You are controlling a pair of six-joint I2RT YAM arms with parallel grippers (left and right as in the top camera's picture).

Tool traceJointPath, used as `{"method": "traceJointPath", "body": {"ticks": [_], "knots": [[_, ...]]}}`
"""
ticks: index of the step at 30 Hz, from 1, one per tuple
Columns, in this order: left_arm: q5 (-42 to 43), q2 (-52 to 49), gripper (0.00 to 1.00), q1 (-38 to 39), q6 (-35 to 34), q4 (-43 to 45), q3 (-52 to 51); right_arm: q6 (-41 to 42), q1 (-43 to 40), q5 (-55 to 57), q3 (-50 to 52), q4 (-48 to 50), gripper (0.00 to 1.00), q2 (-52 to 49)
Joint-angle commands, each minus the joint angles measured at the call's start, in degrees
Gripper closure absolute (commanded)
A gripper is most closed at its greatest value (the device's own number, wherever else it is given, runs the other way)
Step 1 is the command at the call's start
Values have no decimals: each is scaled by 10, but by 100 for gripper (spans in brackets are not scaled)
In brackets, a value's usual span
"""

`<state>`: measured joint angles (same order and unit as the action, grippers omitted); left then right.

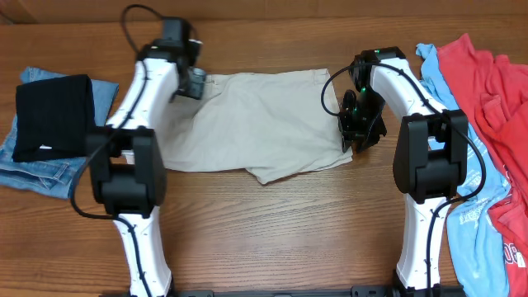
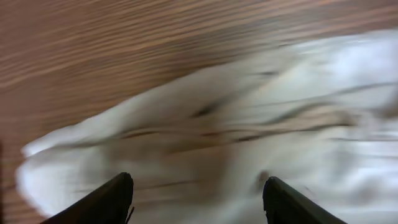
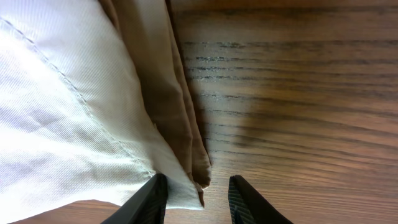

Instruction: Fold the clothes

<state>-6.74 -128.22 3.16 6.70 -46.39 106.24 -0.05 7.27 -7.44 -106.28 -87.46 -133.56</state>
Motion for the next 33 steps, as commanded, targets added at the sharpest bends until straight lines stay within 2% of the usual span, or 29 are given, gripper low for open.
{"method": "traceJointPath", "body": {"ticks": [1, 8, 15, 18, 21, 23, 24, 25, 27, 28, 29, 30, 33], "knots": [[23, 23, 29, -37, -21, 1, 16, -2, 1, 4, 2, 2, 64, 18], [56, 22, 28, -89, -20, 6, 16, -2, 1, 4, 2, 2, 64, 18], [64, 2, 27, -97, -20, 12, 15, -2, 1, 4, 2, 2, 64, 18], [70, -16, 31, -96, -20, 13, 15, -2, 1, 4, 2, 1, 64, 18], [70, -18, 53, -96, -20, 15, 15, -2, 1, 4, 2, 2, 64, 18], [70, -18, 79, -99, -20, 16, 15, -2, 1, 4, 2, 2, 64, 18], [70, -18, 88, -100, -20, 14, 15, -2, 1, 4, 2, 2, 64, 18], [70, -18, 90, -101, -20, 14, 15, -2, 1, 3, 2, 2, 64, 18], [70, -18, 89, -102, -20, 12, 15, -2, 1, 4, 2, 2, 64, 18], [70, -18, 79, -103, -20, 12, 15, -2, 1, 4, 2, 2, 64, 18], [67, -18, 55, -103, -20, 12, 15, -2, 1, 4, 2, 2, 64, 18], [63, -18, 40, -103, -20, 12, 15, -2, 1, 4, 2, 2, 64, 18], [42, -18, 35, -104, -20, 12, 15, -2, 1, 4, 2, 1, 64, 18]]}}
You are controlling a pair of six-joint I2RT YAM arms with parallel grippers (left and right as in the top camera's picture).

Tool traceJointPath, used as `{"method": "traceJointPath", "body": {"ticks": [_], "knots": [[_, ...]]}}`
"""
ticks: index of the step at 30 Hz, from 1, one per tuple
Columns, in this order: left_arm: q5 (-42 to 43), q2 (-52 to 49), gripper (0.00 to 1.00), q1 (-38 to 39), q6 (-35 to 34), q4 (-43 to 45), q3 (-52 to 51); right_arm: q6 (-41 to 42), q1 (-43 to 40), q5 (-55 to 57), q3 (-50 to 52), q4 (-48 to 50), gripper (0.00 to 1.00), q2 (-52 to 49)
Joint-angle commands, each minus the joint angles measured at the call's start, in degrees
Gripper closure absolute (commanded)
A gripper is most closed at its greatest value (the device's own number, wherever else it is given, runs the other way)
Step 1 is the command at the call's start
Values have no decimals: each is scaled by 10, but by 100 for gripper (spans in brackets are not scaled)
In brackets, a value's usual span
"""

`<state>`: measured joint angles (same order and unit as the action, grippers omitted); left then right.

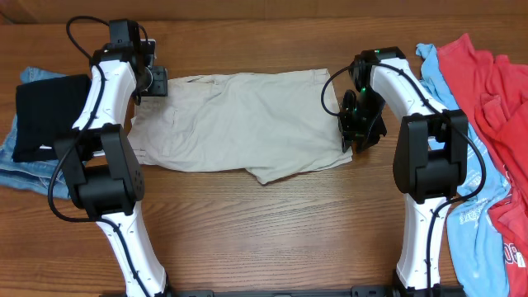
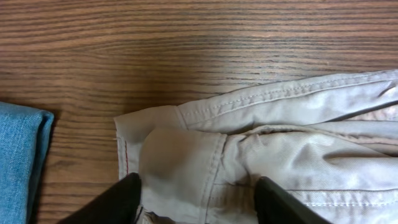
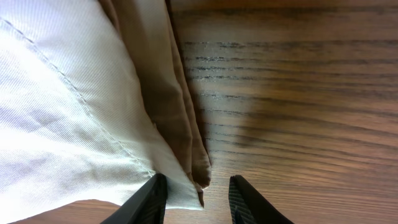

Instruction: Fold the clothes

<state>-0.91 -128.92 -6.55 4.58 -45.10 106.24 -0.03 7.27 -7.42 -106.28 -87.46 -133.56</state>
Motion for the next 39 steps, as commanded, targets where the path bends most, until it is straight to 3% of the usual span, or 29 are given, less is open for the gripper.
{"method": "traceJointPath", "body": {"ticks": [1, 14, 15, 17, 19, 22, 26, 32, 39], "knots": [[-12, -11, 35, -8, 1, 0, 15, -2, 1, 3, 2, 1, 64, 18], [43, -43, 38, -16, 7, 12, 15, -2, 1, 3, 2, -3, 64, 18], [45, -43, 41, -15, 9, 15, 15, -2, 1, 3, 2, -3, 64, 18], [50, -43, 66, -16, 16, 18, 15, -2, 1, 3, 2, -3, 64, 18], [50, -42, 80, -17, 16, 16, 15, -2, 1, 3, 2, -3, 64, 18], [47, -31, 87, -18, 16, 12, 16, -2, 1, 3, 2, -2, 64, 18], [2, 5, 88, -24, -7, 12, 16, -2, 1, 3, 2, 1, 67, 18], [-37, 15, 86, -48, -73, 3, 16, 13, 1, 3, 2, -7, 93, 18], [-37, 11, 83, -50, -85, 8, 16, 18, 1, 3, 2, -9, 95, 18]]}}
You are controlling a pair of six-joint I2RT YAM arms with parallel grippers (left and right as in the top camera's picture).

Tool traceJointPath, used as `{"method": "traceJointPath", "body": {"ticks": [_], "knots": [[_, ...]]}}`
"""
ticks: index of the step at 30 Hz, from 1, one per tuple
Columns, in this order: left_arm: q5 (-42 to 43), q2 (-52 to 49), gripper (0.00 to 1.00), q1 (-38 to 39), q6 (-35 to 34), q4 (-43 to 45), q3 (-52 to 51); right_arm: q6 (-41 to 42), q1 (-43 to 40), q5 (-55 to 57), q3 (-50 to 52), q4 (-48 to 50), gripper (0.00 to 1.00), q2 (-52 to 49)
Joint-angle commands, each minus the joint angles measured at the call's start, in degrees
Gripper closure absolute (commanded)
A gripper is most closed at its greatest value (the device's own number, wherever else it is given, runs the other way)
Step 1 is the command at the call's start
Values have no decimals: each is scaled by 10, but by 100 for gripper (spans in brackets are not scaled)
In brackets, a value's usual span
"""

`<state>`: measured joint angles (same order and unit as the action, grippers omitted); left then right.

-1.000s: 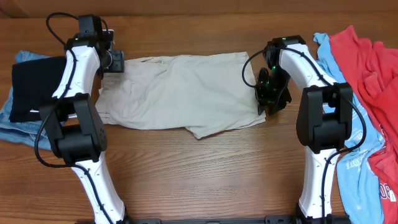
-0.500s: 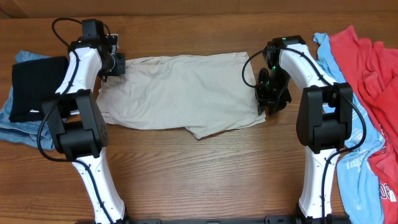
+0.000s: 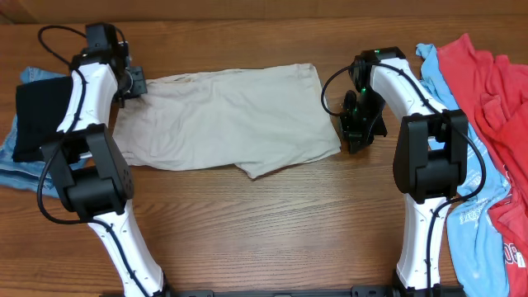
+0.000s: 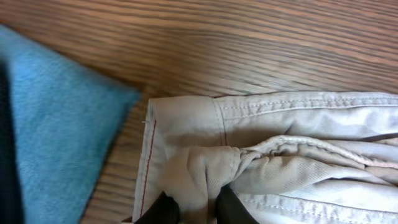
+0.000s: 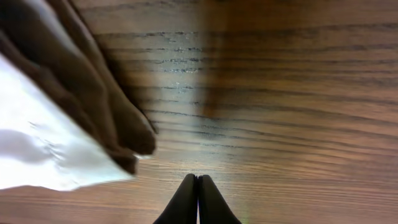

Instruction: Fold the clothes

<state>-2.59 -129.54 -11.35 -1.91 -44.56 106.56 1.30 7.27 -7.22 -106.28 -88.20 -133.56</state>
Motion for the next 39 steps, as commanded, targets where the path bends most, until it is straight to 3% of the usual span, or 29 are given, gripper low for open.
{"method": "traceJointPath", "body": {"ticks": [1, 3, 4, 5, 13, 23, 34, 36, 37, 38, 39], "knots": [[-18, 14, 82, -2, -20, -1, 12, 4, 1, 1, 2, -2, 95, 18], [-18, 10, 82, -2, -20, -5, 12, 4, 1, 1, 2, 3, 85, 18], [-17, 9, 82, -2, -19, -6, 12, 4, 1, 1, 1, 8, 73, 18], [-16, 7, 81, -2, -19, -7, 12, 4, 1, -7, 0, 14, 66, 18], [-17, 6, 80, -2, -19, -17, 12, -18, 1, -90, -5, 42, 60, 18], [-17, 6, 79, -2, -17, -22, 12, -40, -1, -95, -140, -22, 61, 23], [-17, 6, 78, -3, -15, -21, 12, -44, 6, -135, -23, 35, 61, 20], [-17, 6, 78, -3, -13, -21, 12, -44, 12, -135, -3, 54, 63, 20], [-17, 6, 78, -2, -13, -21, 12, -43, 15, -135, 6, 64, 76, 19], [-17, 6, 78, -2, -13, -21, 12, -43, 17, -135, 13, 70, 95, 19], [-17, 6, 78, -2, -13, -21, 12, -43, 17, -135, 16, 74, 96, 19]]}}
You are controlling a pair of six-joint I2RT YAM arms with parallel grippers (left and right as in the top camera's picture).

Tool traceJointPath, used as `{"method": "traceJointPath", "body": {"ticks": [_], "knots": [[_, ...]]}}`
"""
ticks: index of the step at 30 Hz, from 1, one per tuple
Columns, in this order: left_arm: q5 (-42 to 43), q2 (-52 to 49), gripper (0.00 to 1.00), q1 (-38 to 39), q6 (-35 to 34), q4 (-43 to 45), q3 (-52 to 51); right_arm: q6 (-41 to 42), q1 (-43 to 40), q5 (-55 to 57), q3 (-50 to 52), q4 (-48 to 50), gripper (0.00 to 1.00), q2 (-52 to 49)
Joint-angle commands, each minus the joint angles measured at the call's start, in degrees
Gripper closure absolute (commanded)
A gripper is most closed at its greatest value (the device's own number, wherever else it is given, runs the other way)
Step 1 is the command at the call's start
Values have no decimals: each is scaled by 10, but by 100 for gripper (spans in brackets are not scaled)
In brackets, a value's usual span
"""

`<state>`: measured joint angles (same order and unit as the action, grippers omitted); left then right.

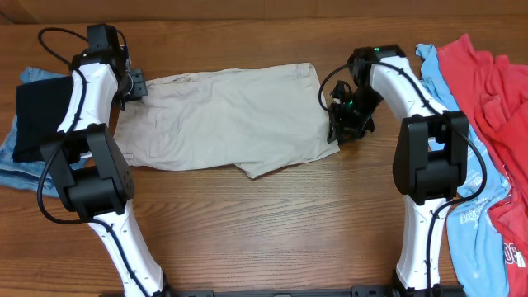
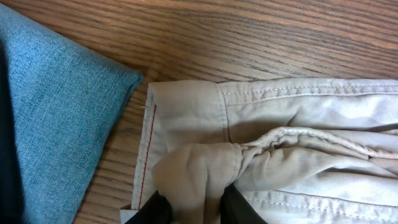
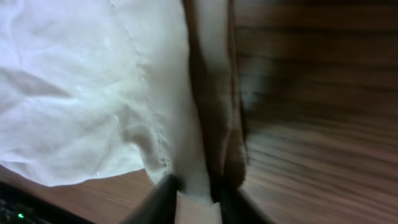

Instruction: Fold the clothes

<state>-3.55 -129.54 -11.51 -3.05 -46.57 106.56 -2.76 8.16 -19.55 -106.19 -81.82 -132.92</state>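
Note:
Beige shorts (image 1: 223, 115) lie spread across the middle of the table, with one flap hanging out at the lower edge. My left gripper (image 1: 132, 84) is at their left end. In the left wrist view it (image 2: 193, 210) is shut on a bunched fold of the waistband corner (image 2: 186, 168). My right gripper (image 1: 337, 132) is at the right edge. In the blurred right wrist view it (image 3: 198, 202) has the layered edge of the shorts (image 3: 208, 124) pinched between its fingers.
A folded black garment (image 1: 41, 115) lies on blue jeans (image 1: 25, 177) at the far left, and the jeans (image 2: 56, 106) come close to the shorts' corner. A light blue shirt (image 1: 474, 206) and a red shirt (image 1: 495, 91) are piled at the right.
My right gripper was shut on nothing beside the shorts' right corner. It has moved up and left and now pinches the right edge. The left gripper still holds the waistband corner.
At first my left gripper was open over the rumpled upper left of the shorts and my right fingers straddled the right corner. Then the left stood open at the waistband end. Then it was shut there with the shorts drawn leftward and flatter, the right shut empty. Now both hold cloth.

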Motion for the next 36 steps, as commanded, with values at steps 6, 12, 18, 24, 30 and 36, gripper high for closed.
{"method": "traceJointPath", "body": {"ticks": [6, 12, 18, 24, 30, 36], "knots": [[-24, 6, 79, -2, 7, -1, 12, 8, 5, 10, 16, 14, 96, 12], [-120, 6, 82, -2, -27, 8, 12, 45, 2, 69, 45, 28, 96, 11], [-86, 6, 66, -1, -27, 25, 12, 45, 2, 69, 57, 41, 96, 11], [5, 6, 43, -1, -13, 25, 12, 45, 1, 69, 48, 67, 85, 11], [14, 22, 43, -1, -8, -44, 13, 45, -4, 75, -54, 23, 67, 22], [90, 44, 41, 0, -14, -182, 13, 6, -10, 69, -137, -15, 17, 25]]}}
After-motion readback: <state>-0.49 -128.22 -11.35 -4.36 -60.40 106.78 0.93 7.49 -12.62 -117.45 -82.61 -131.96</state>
